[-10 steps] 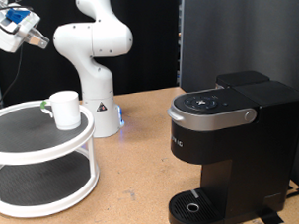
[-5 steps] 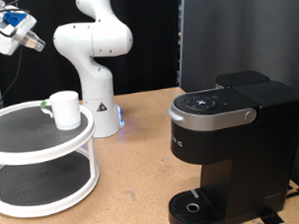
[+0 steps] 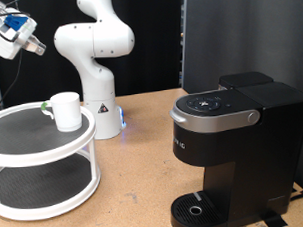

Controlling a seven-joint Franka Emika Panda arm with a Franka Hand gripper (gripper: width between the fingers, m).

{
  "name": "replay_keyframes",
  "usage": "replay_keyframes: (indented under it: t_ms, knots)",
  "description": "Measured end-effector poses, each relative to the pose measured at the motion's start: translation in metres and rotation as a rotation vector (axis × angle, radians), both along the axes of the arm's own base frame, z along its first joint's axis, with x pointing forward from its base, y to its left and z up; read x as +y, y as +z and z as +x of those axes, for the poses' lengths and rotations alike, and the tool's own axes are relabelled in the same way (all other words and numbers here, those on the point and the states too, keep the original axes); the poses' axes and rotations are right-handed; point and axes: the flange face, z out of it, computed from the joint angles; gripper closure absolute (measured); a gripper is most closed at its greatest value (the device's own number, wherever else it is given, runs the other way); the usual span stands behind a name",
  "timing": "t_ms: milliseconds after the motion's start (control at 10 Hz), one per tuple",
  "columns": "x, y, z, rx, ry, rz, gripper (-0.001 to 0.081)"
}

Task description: Make a cup of coffee with the keurig machine

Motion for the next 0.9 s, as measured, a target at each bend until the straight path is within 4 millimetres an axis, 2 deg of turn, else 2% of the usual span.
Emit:
replay_keyframes:
  t_ms: [400, 900]
  knots:
    - [-0.008, -0.027, 0.002, 0.019, -0.065, -0.015, 0.0802]
    - [-0.029, -0.048, -0.010, -0.023, -0.087, -0.002, 0.0802]
